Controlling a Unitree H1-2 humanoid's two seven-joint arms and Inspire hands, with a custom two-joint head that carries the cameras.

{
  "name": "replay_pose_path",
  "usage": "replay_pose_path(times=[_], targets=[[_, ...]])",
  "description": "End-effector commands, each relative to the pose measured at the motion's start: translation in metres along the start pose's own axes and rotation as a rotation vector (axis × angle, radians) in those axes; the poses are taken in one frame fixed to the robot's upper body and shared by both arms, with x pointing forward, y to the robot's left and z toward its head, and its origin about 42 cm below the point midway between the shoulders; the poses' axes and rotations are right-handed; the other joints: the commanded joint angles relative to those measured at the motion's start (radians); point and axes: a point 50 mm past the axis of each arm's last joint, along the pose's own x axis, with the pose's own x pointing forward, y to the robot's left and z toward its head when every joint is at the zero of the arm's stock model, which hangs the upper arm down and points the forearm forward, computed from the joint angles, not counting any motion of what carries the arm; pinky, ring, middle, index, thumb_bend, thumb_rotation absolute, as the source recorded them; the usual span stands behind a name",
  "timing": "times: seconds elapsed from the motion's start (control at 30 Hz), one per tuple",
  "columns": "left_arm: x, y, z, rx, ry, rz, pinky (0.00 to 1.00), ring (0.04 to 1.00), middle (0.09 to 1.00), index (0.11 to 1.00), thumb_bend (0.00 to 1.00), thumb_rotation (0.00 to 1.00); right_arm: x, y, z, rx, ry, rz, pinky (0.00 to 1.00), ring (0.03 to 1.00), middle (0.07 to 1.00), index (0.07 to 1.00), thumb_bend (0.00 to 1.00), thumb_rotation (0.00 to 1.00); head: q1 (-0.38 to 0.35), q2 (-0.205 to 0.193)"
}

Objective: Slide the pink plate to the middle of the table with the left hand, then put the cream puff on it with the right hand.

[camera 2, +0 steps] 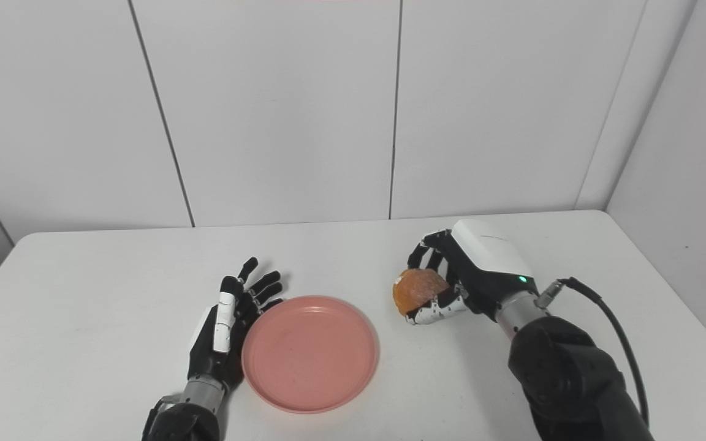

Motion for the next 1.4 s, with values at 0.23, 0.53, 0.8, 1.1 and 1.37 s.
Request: replay_pose_path(times=[0.23,0.53,0.8,1.1,1.37], targets=[[-0.025,-0.001,-0.029,-0.009,0.105,0.032,0.83,0.865,0.836,0.943,0.85,0.93,0.022,0.006,0.040,0.076,-0.135,-0.030,0.19,0.274,0.394,0.511,0.52,0.00,0.033,0.001],[-0.028,-0.004,-0.033,-0.009,0.115,0.030,0.84,0.881,0.845,0.949,0.88,0.92,0.035,0.025,0.061,0.087,-0.151,0.007,0.18,0.260,0.394,0.513,0.52,0.00,0.044,0.003],[-0.031,-0.001,-0.034,-0.012,0.118,0.039,0.83,0.891,0.844,0.945,0.87,0.93,0.049,0.044,0.079,0.061,-0.173,0.087,0.23,0.320,0.413,0.512,0.53,0.00,0.036,0.005],[-0.032,-0.002,-0.033,-0.011,0.122,0.038,0.83,0.890,0.832,0.941,0.87,0.93,0.054,0.066,0.087,0.044,-0.199,0.137,0.23,0.315,0.412,0.497,0.53,0.00,0.029,0.012],[-0.034,-0.001,-0.031,-0.011,0.124,0.044,0.84,0.887,0.830,0.933,0.84,0.94,0.057,0.081,0.086,0.035,-0.177,0.198,0.24,0.321,0.411,0.503,0.53,0.00,0.015,0.025]])
